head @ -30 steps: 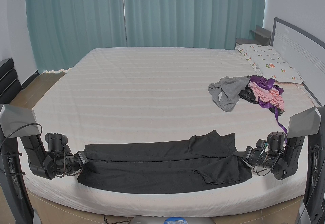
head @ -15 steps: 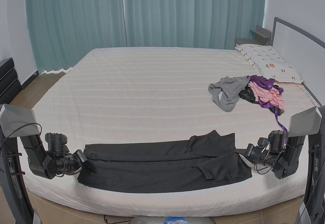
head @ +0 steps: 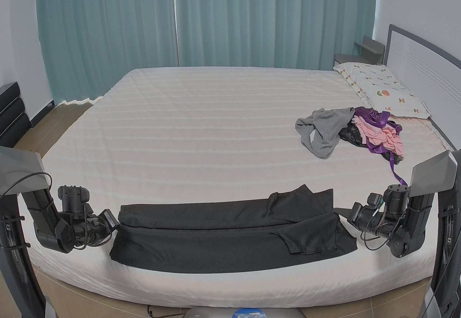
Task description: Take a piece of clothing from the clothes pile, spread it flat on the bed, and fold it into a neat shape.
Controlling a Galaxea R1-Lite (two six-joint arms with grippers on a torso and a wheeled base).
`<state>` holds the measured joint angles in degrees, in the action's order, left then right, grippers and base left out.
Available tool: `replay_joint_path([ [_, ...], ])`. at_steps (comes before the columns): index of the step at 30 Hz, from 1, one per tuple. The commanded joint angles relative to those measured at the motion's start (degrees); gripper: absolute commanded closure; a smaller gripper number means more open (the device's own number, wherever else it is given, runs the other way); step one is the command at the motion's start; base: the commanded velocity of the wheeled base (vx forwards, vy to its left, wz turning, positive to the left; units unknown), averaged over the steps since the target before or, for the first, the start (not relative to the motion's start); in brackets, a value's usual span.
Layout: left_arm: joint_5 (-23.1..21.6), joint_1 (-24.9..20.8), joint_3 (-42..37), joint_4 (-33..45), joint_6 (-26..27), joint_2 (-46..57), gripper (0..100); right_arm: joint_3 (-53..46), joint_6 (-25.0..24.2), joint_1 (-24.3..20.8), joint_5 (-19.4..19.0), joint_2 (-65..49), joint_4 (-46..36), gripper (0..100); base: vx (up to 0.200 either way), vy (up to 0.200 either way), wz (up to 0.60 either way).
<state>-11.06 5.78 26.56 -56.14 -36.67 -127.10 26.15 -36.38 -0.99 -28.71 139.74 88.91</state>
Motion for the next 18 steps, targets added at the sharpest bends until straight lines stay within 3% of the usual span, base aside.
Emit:
replay_joint_path([
  [1,0.1,0.1,-0.4,0.0,0.1,0.9,100,-0.9,0.0,-0.2,0.0,-0.6,0.8,100,0.0,0.0,0.0],
  [18,1.6,-0.5,1.9,-0.3,0.5,-3.3,100,2.8,0.0,-0.2,0.1,2.9,-1.3,100,0.0,0.0,0.0],
])
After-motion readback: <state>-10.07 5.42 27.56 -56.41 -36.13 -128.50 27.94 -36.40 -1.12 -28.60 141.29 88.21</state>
